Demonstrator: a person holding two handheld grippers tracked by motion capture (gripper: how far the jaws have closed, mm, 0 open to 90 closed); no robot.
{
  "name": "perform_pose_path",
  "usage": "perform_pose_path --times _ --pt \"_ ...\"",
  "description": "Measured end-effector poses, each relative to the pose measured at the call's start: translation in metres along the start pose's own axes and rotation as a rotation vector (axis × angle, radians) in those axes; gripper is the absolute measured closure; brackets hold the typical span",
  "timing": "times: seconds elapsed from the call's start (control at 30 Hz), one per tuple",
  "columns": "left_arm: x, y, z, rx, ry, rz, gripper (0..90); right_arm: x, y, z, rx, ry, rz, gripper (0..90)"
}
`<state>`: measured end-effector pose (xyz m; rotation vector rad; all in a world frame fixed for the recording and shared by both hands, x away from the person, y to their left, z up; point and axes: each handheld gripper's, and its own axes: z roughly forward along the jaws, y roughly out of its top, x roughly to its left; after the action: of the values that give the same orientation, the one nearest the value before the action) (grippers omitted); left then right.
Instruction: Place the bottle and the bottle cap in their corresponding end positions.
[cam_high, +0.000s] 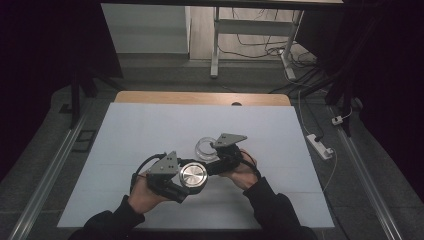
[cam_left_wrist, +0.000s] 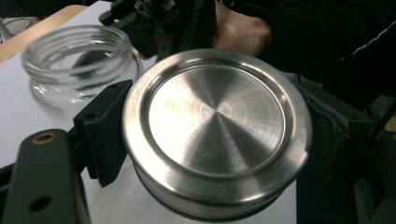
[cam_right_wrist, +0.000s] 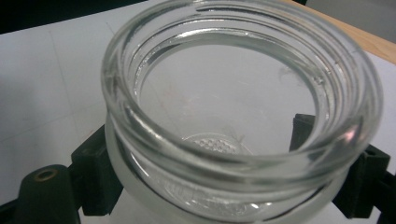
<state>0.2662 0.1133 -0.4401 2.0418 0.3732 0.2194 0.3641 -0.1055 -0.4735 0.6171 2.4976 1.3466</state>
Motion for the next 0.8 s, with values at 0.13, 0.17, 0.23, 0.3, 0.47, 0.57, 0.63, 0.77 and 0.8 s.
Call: perform_pose_path --times 0.13,0.17,0.23,0.3,0.47,0.57,0.63,0.77,0.8 --pt "-0.002 -0.005 0.005 0.003 0.001 -0.004 19.6 -0.003 0.002 0.003 -0.003 -0.004 0.005 15.2" --pt "-0.003 -0.006 0.006 0.004 0.0 -0.005 19.6 -0.004 0.003 0.003 -0.004 -0.007 0.005 15.2" --pt "-0.003 -0.01 0.009 0.01 -0.004 -0.012 19.7 -0.006 0.003 0.005 -0.006 -0.009 0.009 15.1" --pt "-0.003 -0.012 0.01 0.011 -0.004 -0.017 19.6 -0.007 0.004 0.005 -0.004 -0.012 0.011 15.2" --pt "-0.003 -0.021 0.018 0.027 -0.014 -0.041 19.7 -0.012 0.005 0.009 -0.002 -0.025 0.016 15.2" --pt "-0.004 -0.026 0.024 0.034 -0.012 -0.035 19.6 -0.016 0.006 0.014 0.004 -0.039 0.021 15.2" --pt "-0.004 -0.028 0.027 0.033 -0.008 -0.034 19.7 -0.019 0.006 0.016 0.006 -0.045 0.023 15.2" --pt "-0.003 -0.034 0.035 0.044 -0.013 -0.031 19.7 -0.024 0.007 0.02 0.004 -0.057 0.033 15.2" --pt "-0.002 -0.036 0.038 0.049 -0.01 -0.029 19.7 -0.026 0.007 0.02 0.004 -0.062 0.039 15.2"
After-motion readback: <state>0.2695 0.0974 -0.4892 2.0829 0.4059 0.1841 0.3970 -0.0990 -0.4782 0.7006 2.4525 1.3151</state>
